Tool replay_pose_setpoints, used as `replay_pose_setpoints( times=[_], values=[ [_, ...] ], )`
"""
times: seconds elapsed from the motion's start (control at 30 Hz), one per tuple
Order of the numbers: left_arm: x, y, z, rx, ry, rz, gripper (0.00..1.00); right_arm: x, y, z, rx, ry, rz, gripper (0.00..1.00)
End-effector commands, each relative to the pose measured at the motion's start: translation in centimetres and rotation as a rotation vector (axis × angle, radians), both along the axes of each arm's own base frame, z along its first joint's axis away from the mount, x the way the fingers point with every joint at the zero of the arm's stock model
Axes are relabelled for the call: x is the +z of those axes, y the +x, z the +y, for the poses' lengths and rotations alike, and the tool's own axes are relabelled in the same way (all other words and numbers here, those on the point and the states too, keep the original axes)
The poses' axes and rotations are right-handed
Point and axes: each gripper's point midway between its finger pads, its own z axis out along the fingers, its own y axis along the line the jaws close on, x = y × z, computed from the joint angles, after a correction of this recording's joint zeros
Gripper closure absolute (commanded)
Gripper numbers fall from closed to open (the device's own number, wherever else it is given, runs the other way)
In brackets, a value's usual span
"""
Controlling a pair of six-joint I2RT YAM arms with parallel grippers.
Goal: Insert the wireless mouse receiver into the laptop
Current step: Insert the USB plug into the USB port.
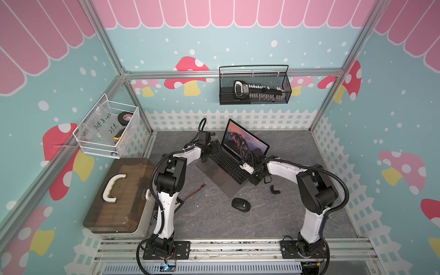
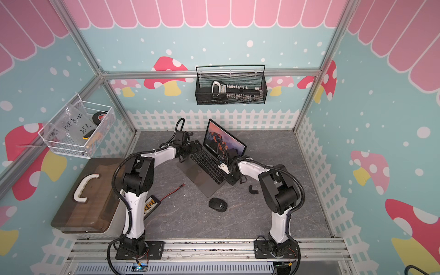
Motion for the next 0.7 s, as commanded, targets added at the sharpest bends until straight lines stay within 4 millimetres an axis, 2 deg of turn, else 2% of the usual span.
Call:
replay_pose_setpoints(
  times=[0.0, 0.13, 0.23, 0.37, 0.47, 0.53, 0.57, 0.6, 0.67],
  values=[
    [-8.0, -5.9, -0.8, -0.044, 0.016, 0.293, 0.02, 3.0, 4.0, 3.7, 0.044, 0.122, -0.176, 0.84],
    [-7.8, -5.7, -0.8, -0.049, 0.025, 0.290, 0.02, 3.0, 3.9, 3.8, 0.046, 0.119, -0.175, 0.79],
    [-6.7, -5.3, -0.4, -0.047, 0.033, 0.270, 0.02, 2.9, 3.7, 3.1, -0.006, 0.111, -0.171, 0.61],
    [-3.9, -3.9, 1.4, -0.015, 0.031, 0.211, 0.02, 5.2, 2.7, 2.2, -0.130, 0.183, -0.212, 0.50],
    [-2.0, -2.5, 3.1, 0.019, 0.040, 0.163, 0.01, 6.1, 2.0, 0.8, -0.341, 0.242, -0.211, 0.37],
    [-1.5, -1.6, 4.0, 0.034, 0.049, 0.141, 0.01, 5.8, 1.2, 0.1, -0.527, 0.298, -0.161, 0.20],
    [-1.5, -1.3, 4.3, 0.038, 0.050, 0.138, 0.01, 5.7, 1.0, 0.0, -0.598, 0.329, -0.142, 0.06],
    [-1.6, -0.9, 4.7, 0.045, 0.055, 0.142, 0.01, 5.5, 0.8, -0.2, -0.688, 0.366, -0.123, 0.01],
    [-1.9, -0.5, 5.5, 0.063, 0.076, 0.160, 0.01, 5.1, 0.5, -0.6, -0.825, 0.422, -0.095, 0.01]
  ],
)
